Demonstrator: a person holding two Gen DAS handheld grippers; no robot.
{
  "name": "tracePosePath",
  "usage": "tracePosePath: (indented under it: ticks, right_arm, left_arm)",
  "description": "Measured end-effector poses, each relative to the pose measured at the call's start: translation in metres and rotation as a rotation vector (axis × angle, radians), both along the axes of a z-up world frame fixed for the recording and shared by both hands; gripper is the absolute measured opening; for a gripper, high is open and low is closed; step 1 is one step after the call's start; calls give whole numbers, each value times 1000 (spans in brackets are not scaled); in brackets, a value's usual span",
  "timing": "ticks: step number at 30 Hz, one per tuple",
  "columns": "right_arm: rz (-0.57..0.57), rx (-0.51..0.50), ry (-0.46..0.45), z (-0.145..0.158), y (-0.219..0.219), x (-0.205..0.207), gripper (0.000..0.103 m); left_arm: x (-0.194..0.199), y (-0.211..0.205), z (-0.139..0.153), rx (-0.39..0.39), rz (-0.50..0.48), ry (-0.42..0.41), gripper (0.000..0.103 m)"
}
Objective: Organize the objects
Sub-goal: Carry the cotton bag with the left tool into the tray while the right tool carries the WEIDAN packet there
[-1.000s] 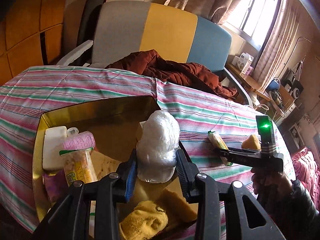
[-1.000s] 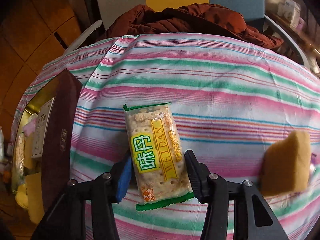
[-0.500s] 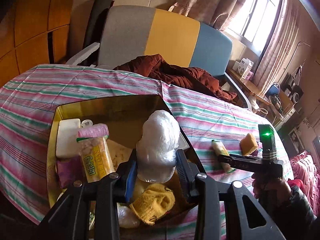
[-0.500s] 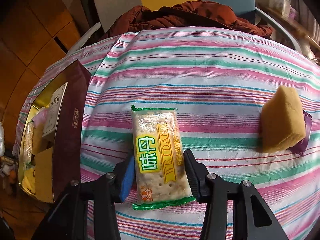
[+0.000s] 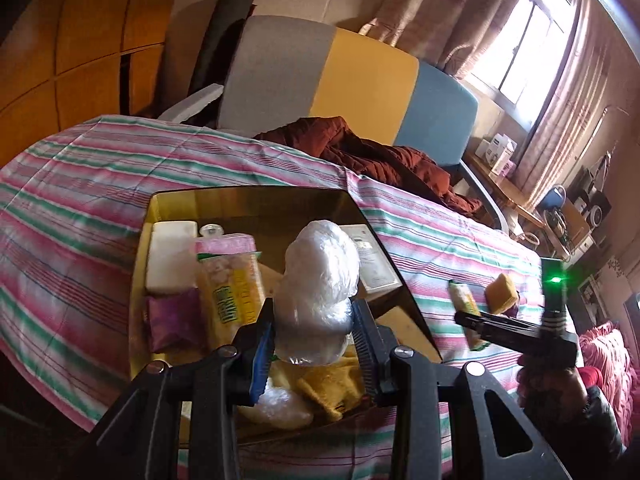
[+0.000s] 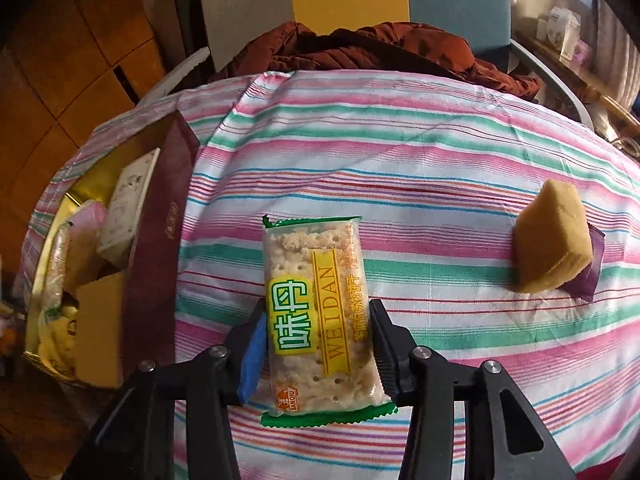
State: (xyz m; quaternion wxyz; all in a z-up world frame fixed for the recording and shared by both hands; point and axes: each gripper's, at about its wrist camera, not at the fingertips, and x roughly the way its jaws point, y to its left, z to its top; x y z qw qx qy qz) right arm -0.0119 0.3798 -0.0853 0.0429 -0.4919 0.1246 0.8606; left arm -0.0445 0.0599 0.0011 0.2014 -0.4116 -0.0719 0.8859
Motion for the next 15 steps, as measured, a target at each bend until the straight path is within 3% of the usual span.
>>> tracePosePath:
  ticks: [9, 15]
  right_arm:
    - [83, -47, 144, 58, -47, 6, 48]
    - [177, -88, 157, 64, -91, -8, 48]
  left_arm:
    - [0, -44, -2, 27, 100, -2, 36]
    - [-1, -54, 0, 44, 117, 4, 36]
